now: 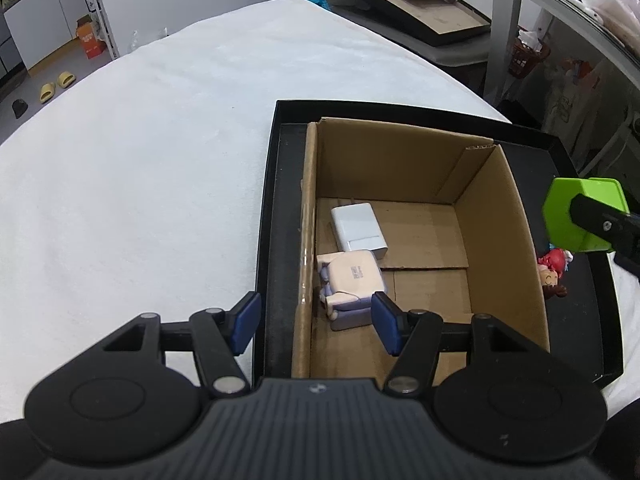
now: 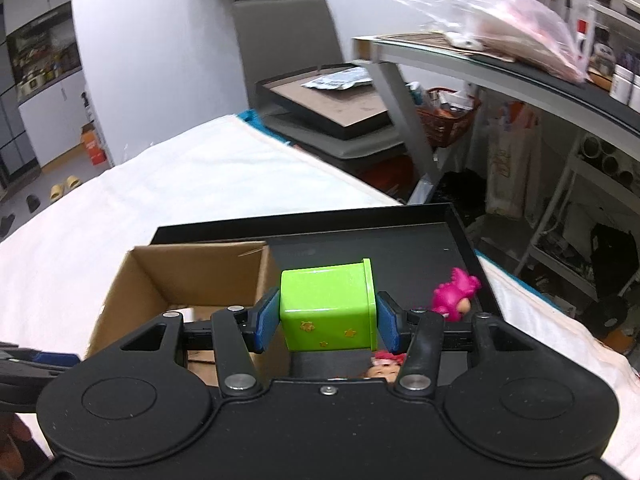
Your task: Organize rigid objects
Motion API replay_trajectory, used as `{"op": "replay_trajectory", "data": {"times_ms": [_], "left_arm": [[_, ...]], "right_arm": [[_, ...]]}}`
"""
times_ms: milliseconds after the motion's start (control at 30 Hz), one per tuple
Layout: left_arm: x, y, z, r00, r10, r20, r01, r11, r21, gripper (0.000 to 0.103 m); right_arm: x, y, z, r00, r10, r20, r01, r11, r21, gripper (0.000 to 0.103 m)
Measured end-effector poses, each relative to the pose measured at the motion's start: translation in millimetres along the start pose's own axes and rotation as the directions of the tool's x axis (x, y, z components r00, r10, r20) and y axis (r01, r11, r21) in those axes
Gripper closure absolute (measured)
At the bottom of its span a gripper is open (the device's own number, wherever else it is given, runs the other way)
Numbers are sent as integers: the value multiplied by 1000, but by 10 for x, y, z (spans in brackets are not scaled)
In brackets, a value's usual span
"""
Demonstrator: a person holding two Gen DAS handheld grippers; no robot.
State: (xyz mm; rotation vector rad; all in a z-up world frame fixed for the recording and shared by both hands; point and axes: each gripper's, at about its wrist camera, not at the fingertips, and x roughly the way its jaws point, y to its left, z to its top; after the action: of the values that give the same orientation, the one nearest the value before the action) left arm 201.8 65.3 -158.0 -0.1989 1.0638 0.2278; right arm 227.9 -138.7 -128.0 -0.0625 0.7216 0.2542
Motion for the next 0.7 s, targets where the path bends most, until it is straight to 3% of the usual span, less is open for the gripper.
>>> {"op": "replay_trajectory", "data": {"times_ms": [267, 333, 400, 600, 700], "left_arm": [[39, 104, -11, 999, -39, -13, 38, 999, -16, 50], [57, 119, -13, 998, -54, -23, 54, 998, -14, 56], [76, 131, -16, 996, -75, -38, 75, 997, -16, 74], [162, 208, -11, 994, -88, -72, 84, 995, -56, 91], [186, 243, -13, 989, -129, -72, 124, 989, -77, 91]], "right_arm": [[35, 363, 83, 999, 33, -24, -34, 996, -76, 53], [63, 430, 110, 999, 34, -30, -37, 996, -85, 53], [84, 506, 123, 999, 36, -39, -39, 995, -93, 53], [152, 730, 120, 997, 40, -68, -49, 988, -145, 53], [192, 800, 142, 996, 37, -78, -49, 986, -159, 53]]}}
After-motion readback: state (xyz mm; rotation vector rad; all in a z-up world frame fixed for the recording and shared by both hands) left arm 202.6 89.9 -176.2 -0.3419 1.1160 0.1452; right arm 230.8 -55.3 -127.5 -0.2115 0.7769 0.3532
